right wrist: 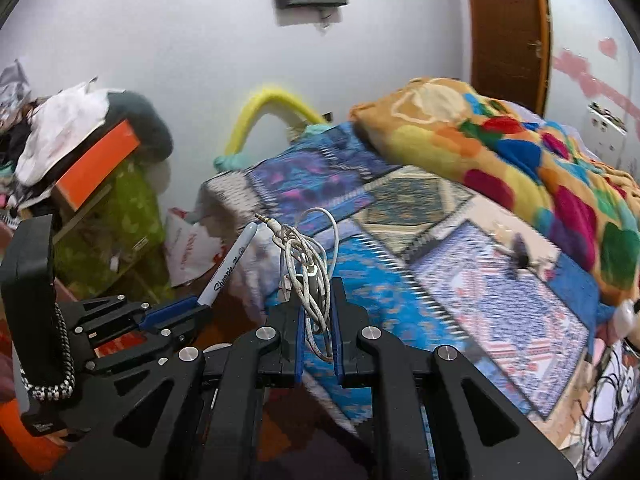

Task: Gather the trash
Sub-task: 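Carry the marker and earphones with both tools over the white bucket, then open the right tool to drop the earphones while the left tool drops the marker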

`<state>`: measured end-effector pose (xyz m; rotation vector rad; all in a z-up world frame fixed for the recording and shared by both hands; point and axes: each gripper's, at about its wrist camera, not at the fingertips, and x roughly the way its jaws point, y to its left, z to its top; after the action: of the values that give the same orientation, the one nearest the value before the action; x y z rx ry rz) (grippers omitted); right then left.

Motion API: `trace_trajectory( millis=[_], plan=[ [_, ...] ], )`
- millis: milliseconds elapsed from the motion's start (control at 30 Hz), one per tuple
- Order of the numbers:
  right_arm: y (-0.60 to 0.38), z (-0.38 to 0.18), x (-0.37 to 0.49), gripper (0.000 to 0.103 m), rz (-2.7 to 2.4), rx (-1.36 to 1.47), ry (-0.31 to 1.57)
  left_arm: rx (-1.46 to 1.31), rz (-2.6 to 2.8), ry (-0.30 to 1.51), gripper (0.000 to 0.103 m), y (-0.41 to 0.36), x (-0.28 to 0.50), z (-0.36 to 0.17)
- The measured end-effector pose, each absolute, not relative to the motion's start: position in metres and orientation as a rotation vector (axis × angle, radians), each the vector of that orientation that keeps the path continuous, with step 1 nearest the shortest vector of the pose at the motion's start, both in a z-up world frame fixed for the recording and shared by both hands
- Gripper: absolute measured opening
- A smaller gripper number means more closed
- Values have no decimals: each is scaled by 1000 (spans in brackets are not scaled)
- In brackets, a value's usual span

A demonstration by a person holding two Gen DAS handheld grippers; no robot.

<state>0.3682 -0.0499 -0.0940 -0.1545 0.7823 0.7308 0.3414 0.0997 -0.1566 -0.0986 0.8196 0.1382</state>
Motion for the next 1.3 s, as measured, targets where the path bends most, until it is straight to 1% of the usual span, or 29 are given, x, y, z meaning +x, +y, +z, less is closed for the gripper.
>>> trace_trajectory(
  millis=[100,300,567,1000,1033,1100,1167,1300],
  plan=[
    [-26,-102,360,10,765,-182,797,-117,179,829,11,122,327,-168],
    [23,-121,344,10,842,-223,839,-181,270,913,11,174,301,-209],
    [85,-160,321,10,935,-311,914,-299,369,961,11,231,266,-247],
    [162,-237,306,11,1025,-406,1132,-453,471,1051,11,280,229,-318],
    [165,-241,307,13,1030,-406,1150,-465,474,1055,11,282,229,-322],
    [171,-249,311,14,1034,-383,1189,-482,478,1064,11,284,229,-330],
    [177,-258,315,22,1033,-365,1239,-488,481,1069,11,288,230,-335],
    [185,-271,318,25,1024,-373,1306,-493,478,1079,11,291,236,-341]
  ],
)
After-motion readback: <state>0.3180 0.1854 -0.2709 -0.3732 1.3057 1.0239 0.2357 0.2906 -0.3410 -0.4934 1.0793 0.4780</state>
